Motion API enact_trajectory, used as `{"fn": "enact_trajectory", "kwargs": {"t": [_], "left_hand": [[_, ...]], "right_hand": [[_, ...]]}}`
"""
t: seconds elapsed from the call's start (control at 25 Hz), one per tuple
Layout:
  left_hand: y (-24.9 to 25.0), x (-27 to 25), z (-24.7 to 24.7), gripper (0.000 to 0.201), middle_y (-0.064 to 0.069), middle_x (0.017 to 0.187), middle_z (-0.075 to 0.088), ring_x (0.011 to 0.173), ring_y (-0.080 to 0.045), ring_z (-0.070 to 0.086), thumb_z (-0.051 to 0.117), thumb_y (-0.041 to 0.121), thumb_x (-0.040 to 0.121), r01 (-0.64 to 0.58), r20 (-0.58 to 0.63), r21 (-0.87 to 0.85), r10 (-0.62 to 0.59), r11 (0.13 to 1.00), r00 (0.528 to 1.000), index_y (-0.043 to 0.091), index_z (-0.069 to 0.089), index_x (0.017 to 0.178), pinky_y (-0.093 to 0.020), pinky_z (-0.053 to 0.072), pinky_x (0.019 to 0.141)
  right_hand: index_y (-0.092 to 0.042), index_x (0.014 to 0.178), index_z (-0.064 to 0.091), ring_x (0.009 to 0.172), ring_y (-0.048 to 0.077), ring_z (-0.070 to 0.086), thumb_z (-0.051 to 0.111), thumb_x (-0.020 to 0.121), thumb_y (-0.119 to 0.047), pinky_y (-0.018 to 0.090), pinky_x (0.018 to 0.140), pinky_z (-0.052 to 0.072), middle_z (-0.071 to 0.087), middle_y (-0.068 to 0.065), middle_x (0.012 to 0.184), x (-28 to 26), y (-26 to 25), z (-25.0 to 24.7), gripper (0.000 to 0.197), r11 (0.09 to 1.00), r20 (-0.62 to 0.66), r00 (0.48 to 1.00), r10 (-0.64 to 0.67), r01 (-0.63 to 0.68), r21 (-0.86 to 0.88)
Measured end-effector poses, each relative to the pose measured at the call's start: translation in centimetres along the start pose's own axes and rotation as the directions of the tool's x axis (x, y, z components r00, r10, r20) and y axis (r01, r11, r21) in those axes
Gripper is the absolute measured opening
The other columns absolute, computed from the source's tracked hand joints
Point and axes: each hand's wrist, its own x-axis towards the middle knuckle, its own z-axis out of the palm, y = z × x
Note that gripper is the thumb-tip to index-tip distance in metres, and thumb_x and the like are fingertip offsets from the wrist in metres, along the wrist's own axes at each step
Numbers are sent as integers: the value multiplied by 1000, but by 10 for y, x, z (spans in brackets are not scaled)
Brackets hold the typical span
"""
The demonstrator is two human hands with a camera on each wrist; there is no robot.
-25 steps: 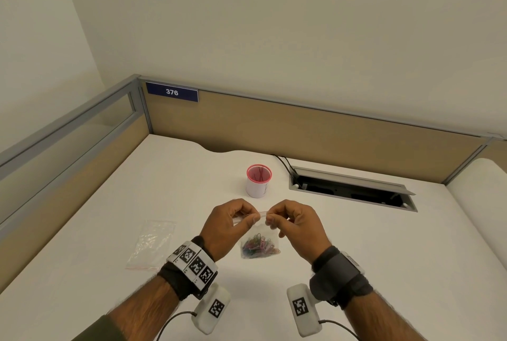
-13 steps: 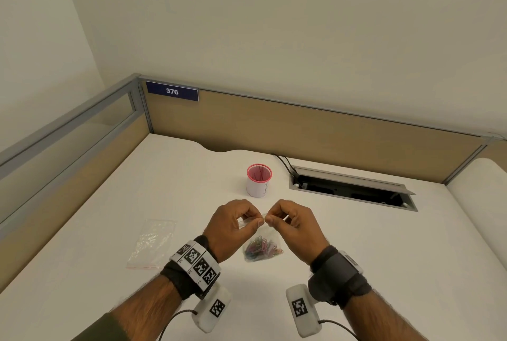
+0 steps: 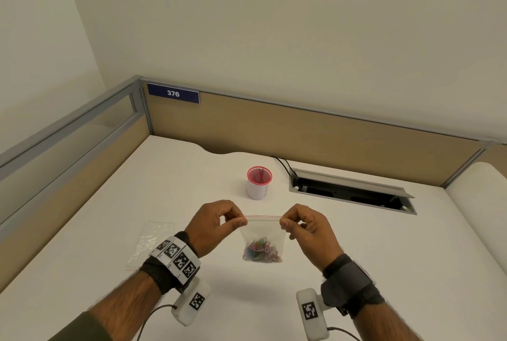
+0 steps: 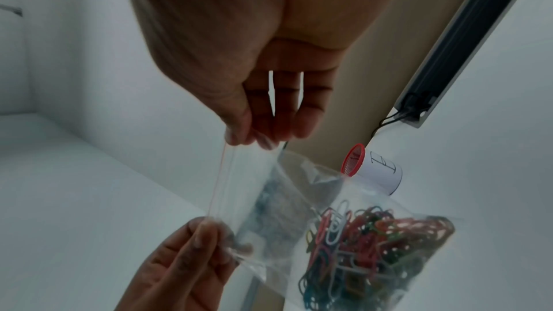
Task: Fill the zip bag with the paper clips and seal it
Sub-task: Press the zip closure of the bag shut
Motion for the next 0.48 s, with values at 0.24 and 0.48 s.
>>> {"fn": "enact_trajectory", "kwargs": {"t": [0.24,0.48], "left_hand": [[2,-8,3,21,4,92,70,63,-15,64,62,39,91,118,-9,-197,-122,973,992,18,65,90,-26,50,53],[15,-7,8,10,-2,77,75,52,-20,67,75,12,87,244,19,-305,-250,921,968,6,68,89,-29,48,44]], "right_hand": [[-12,79,64,66,9,61,61,91,-13,21,54,54,67,4,83,0,-4,1,12,997,42,999,35,-38,68],[-6,86,64,81,21,69,60,91,-10,36,63,62,71,6,87,3,-5,7,8,986,17,999,52,-54,159]]}}
